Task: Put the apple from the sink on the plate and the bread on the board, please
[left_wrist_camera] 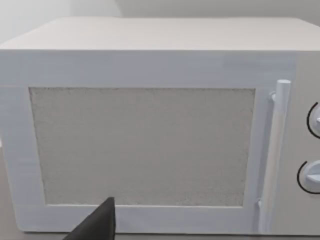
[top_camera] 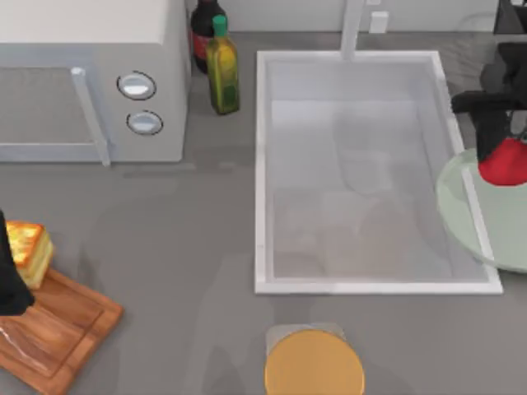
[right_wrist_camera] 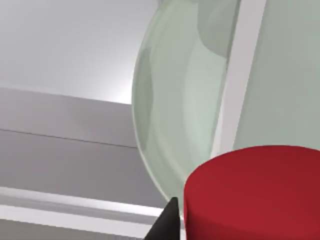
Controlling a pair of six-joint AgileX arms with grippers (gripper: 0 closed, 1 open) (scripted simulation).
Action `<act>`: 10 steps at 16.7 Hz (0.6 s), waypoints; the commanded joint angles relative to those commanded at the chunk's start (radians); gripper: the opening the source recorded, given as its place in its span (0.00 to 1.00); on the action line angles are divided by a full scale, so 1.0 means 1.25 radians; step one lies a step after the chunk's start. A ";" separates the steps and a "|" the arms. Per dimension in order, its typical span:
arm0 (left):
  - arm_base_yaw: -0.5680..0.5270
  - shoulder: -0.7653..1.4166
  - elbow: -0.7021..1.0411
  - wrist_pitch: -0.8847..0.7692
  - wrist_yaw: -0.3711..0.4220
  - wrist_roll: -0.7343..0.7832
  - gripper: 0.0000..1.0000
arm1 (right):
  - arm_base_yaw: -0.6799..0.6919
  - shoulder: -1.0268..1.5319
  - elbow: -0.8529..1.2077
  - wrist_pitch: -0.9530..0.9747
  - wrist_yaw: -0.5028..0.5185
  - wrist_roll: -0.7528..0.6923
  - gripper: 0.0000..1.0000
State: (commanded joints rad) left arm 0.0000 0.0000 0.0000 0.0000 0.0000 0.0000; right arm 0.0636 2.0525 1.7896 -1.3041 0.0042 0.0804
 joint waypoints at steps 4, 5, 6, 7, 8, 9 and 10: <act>0.000 0.000 0.000 0.000 0.000 0.000 1.00 | -0.008 0.000 0.002 -0.005 -0.002 -0.007 0.00; 0.000 0.000 0.000 0.000 0.000 0.000 1.00 | -0.008 0.000 0.002 -0.005 -0.002 -0.007 0.00; 0.000 0.000 0.000 0.000 0.000 0.000 1.00 | -0.008 0.000 0.002 -0.005 -0.002 -0.007 0.00; 0.000 0.000 0.000 0.000 0.000 0.000 1.00 | -0.008 0.000 0.002 -0.005 -0.002 -0.007 0.08; 0.000 0.000 0.000 0.000 0.000 0.000 1.00 | -0.008 0.000 0.002 -0.005 -0.002 -0.007 0.15; 0.000 0.000 0.000 0.000 0.000 0.000 1.00 | -0.008 0.000 0.002 -0.005 -0.002 -0.007 0.23; 0.000 0.000 0.000 0.000 0.000 0.000 1.00 | -0.008 0.000 0.002 -0.005 -0.002 -0.007 0.30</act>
State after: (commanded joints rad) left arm 0.0000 0.0000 0.0000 0.0000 0.0000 0.0000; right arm 0.0541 2.0522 1.7921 -1.3107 0.0018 0.0715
